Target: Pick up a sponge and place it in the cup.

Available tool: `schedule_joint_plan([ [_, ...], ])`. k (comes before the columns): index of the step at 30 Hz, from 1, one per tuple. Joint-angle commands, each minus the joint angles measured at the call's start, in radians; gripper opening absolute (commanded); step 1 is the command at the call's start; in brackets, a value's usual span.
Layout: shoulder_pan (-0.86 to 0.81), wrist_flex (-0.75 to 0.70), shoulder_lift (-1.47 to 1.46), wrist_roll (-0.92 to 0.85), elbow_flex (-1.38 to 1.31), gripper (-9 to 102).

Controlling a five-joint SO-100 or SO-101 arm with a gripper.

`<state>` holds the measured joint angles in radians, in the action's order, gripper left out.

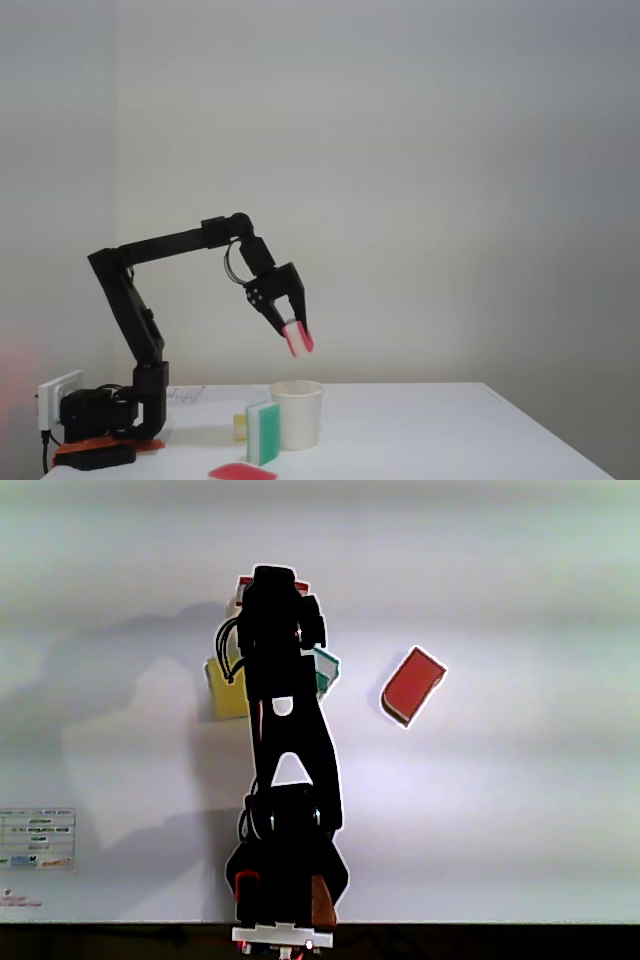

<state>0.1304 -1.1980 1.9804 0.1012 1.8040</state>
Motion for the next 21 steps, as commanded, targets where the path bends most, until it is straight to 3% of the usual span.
schedule_joint_plan([
  [1,0.021,0.025,0.018,0.015,0.015,0],
  [14,0.026,0.178,-0.029,0.012,0.163,4],
  [21,0.014,0.178,-0.032,0.009,0.166,15],
])
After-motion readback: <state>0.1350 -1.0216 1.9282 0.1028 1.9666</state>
